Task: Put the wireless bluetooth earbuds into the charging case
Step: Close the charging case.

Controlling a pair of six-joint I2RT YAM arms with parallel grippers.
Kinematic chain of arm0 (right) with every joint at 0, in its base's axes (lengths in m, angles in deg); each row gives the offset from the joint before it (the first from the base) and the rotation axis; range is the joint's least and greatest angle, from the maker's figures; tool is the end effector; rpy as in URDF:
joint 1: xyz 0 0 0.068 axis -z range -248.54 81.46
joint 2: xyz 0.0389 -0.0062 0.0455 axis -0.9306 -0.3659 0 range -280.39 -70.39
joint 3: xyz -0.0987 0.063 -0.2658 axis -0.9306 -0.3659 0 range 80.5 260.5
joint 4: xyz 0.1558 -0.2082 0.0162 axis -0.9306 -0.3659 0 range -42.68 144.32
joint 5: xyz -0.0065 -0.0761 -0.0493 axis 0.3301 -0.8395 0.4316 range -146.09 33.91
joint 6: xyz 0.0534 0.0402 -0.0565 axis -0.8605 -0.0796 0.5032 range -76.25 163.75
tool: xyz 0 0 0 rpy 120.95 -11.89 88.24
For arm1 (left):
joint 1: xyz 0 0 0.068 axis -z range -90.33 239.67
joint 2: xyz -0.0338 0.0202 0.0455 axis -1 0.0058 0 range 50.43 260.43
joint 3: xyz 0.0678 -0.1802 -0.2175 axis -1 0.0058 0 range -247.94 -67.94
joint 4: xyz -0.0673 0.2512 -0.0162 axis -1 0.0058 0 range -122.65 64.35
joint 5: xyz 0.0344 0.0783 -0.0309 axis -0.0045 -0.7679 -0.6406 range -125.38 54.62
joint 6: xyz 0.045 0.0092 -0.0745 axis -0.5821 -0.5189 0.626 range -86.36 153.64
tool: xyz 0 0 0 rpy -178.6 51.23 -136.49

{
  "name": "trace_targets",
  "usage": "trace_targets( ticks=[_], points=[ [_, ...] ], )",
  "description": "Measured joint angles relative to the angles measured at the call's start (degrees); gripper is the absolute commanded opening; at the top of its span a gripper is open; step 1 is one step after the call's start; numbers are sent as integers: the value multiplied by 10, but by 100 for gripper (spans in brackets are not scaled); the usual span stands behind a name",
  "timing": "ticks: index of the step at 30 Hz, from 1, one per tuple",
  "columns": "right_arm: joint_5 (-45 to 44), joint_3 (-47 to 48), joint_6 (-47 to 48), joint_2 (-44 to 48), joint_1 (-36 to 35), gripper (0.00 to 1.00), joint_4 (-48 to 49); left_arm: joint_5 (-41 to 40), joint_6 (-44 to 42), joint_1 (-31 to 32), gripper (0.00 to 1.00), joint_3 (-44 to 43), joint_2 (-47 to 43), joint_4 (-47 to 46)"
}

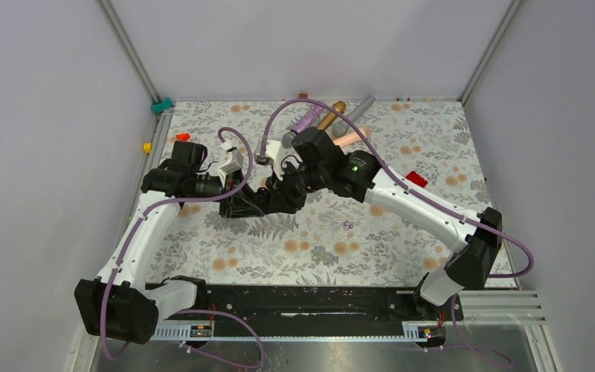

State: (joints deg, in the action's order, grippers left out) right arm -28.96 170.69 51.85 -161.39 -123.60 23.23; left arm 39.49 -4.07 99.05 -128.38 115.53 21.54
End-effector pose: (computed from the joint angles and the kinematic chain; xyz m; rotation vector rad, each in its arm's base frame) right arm 0.1950 0.3410 0.3765 -1.4032 1.7198 0.9739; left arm 0.1832 -0.1063 0.3288 1.1790 1.6474 -1.3356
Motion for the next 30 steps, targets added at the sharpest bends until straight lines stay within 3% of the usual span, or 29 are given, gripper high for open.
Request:
trace_targets(
  ticks=[9, 16, 30],
  points=[
    [6, 28, 7, 0, -1, 40, -37, 4, 0, 0, 0, 0, 0, -1],
    [-5, 45, 23, 16, -1, 35, -65, 4, 0, 0, 0, 0, 0, -1],
    [-161, 15, 10, 23, 2, 35, -9, 4, 0, 1, 0, 0, -2, -1]
  ],
)
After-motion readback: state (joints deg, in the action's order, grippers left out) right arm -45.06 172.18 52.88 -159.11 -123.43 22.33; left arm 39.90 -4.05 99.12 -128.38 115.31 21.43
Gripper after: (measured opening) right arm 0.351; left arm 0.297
